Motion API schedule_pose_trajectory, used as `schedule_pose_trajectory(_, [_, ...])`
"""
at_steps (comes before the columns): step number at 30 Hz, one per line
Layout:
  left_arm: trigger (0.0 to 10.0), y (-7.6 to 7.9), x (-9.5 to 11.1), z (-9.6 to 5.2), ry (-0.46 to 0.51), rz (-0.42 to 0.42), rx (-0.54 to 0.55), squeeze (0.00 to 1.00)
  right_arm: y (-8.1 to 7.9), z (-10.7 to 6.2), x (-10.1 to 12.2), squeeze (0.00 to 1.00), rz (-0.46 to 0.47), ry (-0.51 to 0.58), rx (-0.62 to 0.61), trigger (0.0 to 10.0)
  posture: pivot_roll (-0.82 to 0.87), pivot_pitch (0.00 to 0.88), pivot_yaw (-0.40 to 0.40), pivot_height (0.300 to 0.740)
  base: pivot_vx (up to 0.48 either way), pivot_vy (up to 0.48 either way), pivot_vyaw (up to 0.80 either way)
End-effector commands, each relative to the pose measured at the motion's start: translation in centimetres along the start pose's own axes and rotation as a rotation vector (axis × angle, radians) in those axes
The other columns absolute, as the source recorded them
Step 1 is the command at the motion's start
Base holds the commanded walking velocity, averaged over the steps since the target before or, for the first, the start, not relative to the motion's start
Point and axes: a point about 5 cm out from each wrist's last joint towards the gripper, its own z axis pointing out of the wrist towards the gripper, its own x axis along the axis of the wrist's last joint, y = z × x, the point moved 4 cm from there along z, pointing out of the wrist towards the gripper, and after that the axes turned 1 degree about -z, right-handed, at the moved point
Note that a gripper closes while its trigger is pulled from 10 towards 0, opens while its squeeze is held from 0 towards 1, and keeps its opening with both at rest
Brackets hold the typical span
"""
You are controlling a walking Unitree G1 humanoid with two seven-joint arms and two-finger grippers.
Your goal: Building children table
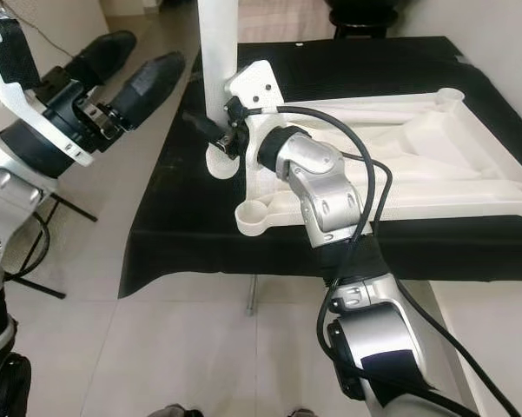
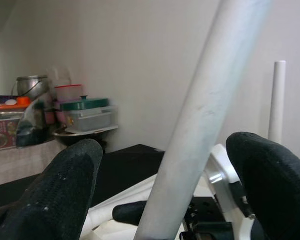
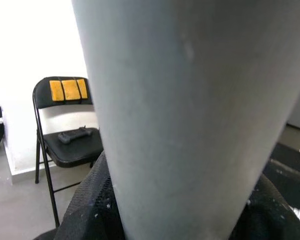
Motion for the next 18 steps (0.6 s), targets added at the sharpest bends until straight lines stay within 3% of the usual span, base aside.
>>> schedule_pose_trajectory(1, [10.0, 0.3, 0.2, -0.1, -0.015, 0.029, -0.022, 0.00, -0.7, 0.4, 0.1, 0.00, -0.013, 0.000, 0.025, 10.0, -0.02, 0.104, 0.054, 0.740, 0.000, 0.000, 0.00])
schedule_pose_trajectory(3, [10.0, 0.3, 0.2, -0.1, -0.018, 0.047, -0.021, 0.00, -1.5, 0.5, 0.1, 0.00, -0.061, -0.006, 0.058, 10.0, -0.02, 0.102, 0.056, 0.740, 0.000, 0.000, 0.00])
schedule_pose_trajectory(5, [10.0, 0.0, -0.2, 0.2, -0.053, 0.122, -0.011, 0.00, -3.4, 0.6, -0.1, 0.00, -0.177, -0.023, 0.143, 10.0, -0.02, 0.099, 0.056, 0.740, 0.000, 0.000, 0.00])
schedule_pose_trajectory(8, [10.0, -0.3, -0.5, 0.6, -0.069, 0.158, 0.000, 0.00, -4.2, 0.6, -0.2, 0.00, -0.217, -0.033, 0.177, 10.0, -0.02, 0.099, 0.056, 0.740, 0.000, 0.000, 0.00])
schedule_pose_trajectory(9, [10.0, -0.9, -0.9, 1.3, -0.080, 0.210, 0.026, 0.00, -5.3, 0.8, -0.3, 0.00, -0.266, -0.040, 0.216, 10.0, -0.02, 0.094, 0.060, 0.740, 0.000, 0.000, 0.00])
schedule_pose_trajectory(18, [10.0, -2.0, -0.7, 3.1, -0.058, 0.304, 0.082, 0.00, -6.6, 0.9, 0.1, 0.00, -0.280, -0.032, 0.256, 10.0, -0.02, 0.093, 0.060, 0.740, 0.000, 0.000, 0.00])
